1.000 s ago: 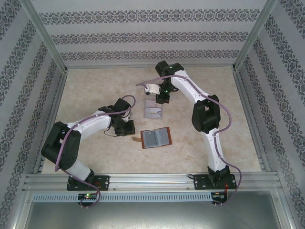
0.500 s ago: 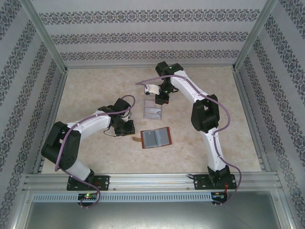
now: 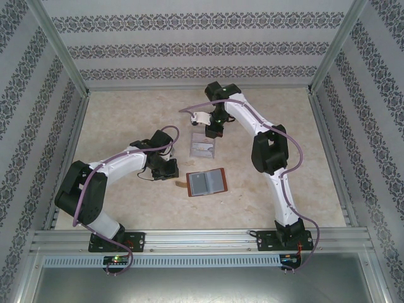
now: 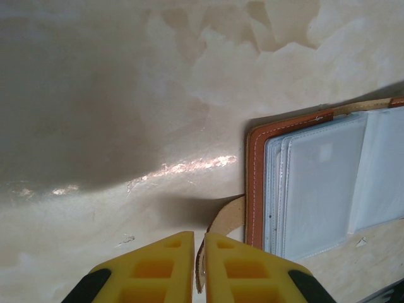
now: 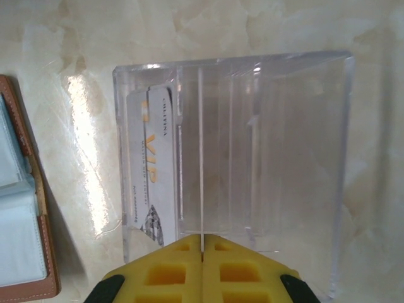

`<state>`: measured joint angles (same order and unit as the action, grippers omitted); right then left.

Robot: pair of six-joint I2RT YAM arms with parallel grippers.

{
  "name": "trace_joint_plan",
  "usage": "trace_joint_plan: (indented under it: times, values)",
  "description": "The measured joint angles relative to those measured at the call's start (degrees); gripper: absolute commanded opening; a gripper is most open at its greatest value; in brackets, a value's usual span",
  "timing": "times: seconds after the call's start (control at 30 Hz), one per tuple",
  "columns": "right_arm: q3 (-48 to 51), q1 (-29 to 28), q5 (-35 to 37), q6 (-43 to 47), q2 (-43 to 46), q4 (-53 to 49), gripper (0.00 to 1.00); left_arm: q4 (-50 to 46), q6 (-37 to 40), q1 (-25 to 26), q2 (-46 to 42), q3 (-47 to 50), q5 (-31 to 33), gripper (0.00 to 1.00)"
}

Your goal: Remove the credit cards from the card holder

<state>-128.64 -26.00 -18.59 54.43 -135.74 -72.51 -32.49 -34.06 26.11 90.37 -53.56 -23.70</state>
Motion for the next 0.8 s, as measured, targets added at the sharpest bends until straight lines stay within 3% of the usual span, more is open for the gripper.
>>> trace_joint_plan:
  times: [0.47, 0.8]
  values:
    - [0.00, 0.00, -1.14, -0.15, -1.81, -2.91, 0.18, -0.02, 0.02, 0.00, 0.57, -0.04, 0.00, 0.12]
    - [0.63, -0.02, 2.56, -2.34, 0.72, 0.76, 0.22, -0.04, 0.02, 0.00, 0.55, -1.31, -0.07, 0.12]
